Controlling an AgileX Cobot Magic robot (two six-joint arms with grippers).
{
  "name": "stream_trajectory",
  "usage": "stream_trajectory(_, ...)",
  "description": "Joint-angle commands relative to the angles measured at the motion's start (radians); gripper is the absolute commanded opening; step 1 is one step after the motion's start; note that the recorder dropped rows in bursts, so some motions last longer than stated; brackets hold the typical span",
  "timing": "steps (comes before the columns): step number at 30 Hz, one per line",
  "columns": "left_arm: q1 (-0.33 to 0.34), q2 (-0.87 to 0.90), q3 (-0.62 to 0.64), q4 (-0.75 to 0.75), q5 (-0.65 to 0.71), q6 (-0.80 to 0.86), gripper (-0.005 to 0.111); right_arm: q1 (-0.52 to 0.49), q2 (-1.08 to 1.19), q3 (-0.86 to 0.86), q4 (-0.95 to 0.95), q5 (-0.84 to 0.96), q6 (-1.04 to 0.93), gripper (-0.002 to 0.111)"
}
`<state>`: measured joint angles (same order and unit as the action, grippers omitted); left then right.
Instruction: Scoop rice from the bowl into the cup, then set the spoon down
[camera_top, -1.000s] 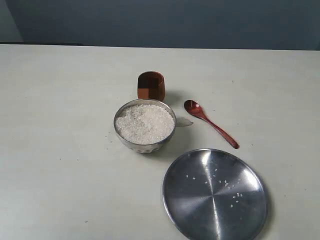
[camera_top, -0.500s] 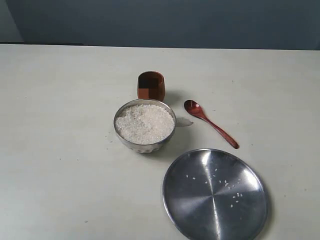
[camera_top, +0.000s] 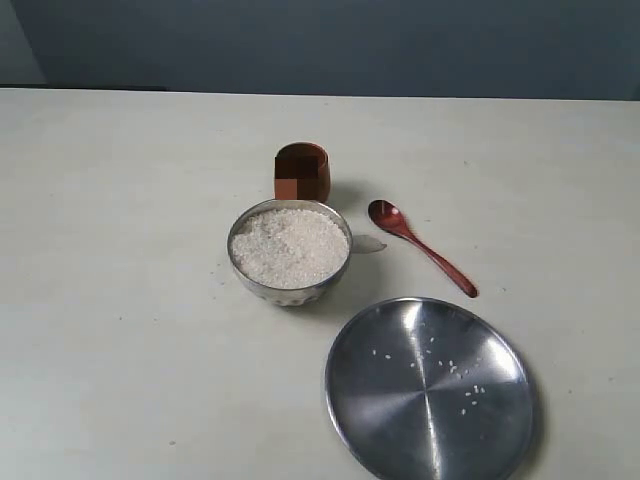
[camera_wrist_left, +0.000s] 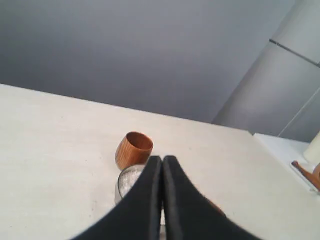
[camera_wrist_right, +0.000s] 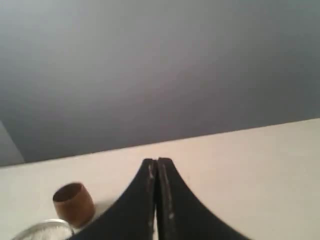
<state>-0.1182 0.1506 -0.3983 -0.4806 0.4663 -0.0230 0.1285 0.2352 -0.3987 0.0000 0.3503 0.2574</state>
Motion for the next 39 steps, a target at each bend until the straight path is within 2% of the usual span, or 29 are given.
stream_trajectory(1,-0.003,0.143,-0.078,-0.027,0.074,0.107,0.000,0.064,0.148,-0.068,-0.012,0.103,-0.120,0.000)
stream_trajectory(7,-0.003,0.332,-0.113,-0.025,0.120,0.207,0.000,0.122,0.375,-0.152,0.010,0.189,-0.276,0.000)
stream_trajectory(13,-0.003,0.459,-0.113,0.020,0.118,0.268,0.000,0.162,0.605,-0.224,0.013,0.197,-0.316,0.000)
stream_trajectory(21,-0.003,0.639,-0.109,0.144,0.036,0.270,0.000,0.174,1.068,-0.383,0.008,0.205,-0.373,0.000)
stream_trajectory(32,-0.003,0.723,-0.109,0.190,-0.067,0.270,0.000,0.176,1.457,-0.506,0.039,0.088,-0.492,0.000)
stream_trajectory(39,-0.003,0.723,-0.109,0.202,-0.074,0.270,0.000,0.191,1.564,-0.536,0.036,0.037,-0.492,0.025)
